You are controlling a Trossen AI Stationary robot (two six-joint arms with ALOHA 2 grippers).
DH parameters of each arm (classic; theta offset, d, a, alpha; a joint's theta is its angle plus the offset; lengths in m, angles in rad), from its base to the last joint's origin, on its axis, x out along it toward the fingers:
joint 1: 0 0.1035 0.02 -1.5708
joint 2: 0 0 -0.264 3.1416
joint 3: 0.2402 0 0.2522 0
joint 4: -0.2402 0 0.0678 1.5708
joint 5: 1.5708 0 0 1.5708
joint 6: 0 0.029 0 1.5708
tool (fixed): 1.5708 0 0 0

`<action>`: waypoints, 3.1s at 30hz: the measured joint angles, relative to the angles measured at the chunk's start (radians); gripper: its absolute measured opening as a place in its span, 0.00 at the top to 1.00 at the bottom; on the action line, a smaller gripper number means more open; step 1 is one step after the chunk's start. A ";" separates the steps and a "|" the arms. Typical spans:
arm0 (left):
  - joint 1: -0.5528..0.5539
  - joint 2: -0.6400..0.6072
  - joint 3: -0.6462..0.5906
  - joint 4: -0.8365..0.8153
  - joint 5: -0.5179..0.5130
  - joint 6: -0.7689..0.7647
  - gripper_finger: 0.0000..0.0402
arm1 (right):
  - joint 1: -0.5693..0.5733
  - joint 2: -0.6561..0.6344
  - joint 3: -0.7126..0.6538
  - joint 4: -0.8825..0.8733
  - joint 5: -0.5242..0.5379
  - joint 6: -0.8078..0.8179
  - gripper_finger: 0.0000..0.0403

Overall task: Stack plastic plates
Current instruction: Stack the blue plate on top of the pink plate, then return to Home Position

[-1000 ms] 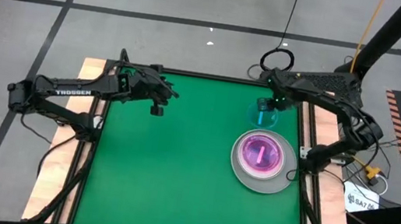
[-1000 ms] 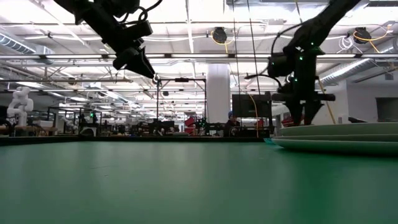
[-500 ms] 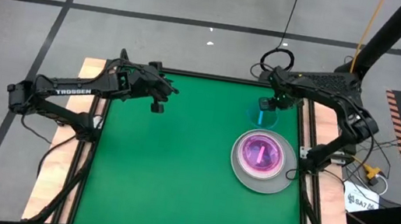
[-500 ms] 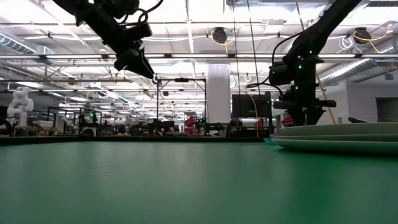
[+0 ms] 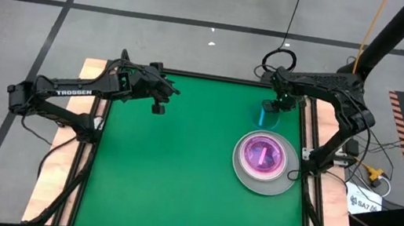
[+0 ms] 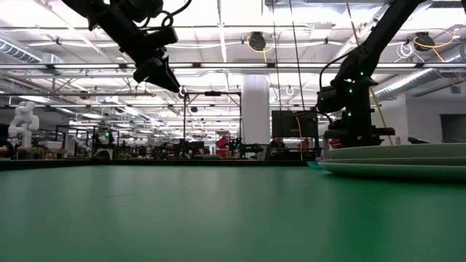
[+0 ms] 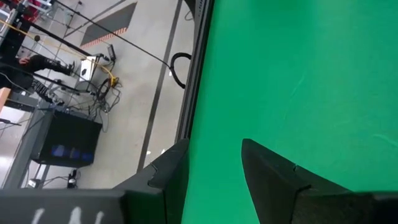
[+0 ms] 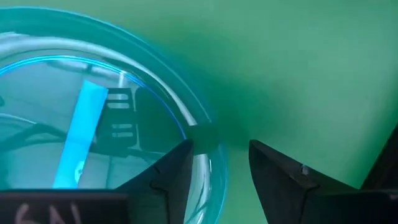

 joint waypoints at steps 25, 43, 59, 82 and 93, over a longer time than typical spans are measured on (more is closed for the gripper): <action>0.000 0.000 0.000 0.000 0.000 -0.004 0.62 | 0.004 -0.006 -0.003 0.125 -0.175 -0.004 0.86; 0.000 0.000 0.000 0.005 0.000 0.001 0.62 | 0.007 -0.009 0.049 0.291 -0.429 0.008 1.00; 0.000 0.000 0.000 -0.002 0.000 -0.016 0.62 | 0.249 -0.019 0.209 -0.146 -0.886 -0.365 1.00; 0.000 0.000 0.000 -0.073 0.001 -0.087 0.62 | 0.376 -0.341 0.012 -0.470 -0.300 -0.251 0.95; -0.002 0.000 0.000 -0.105 0.027 -0.236 0.62 | 0.398 -0.446 0.003 -0.448 -0.256 -0.134 0.76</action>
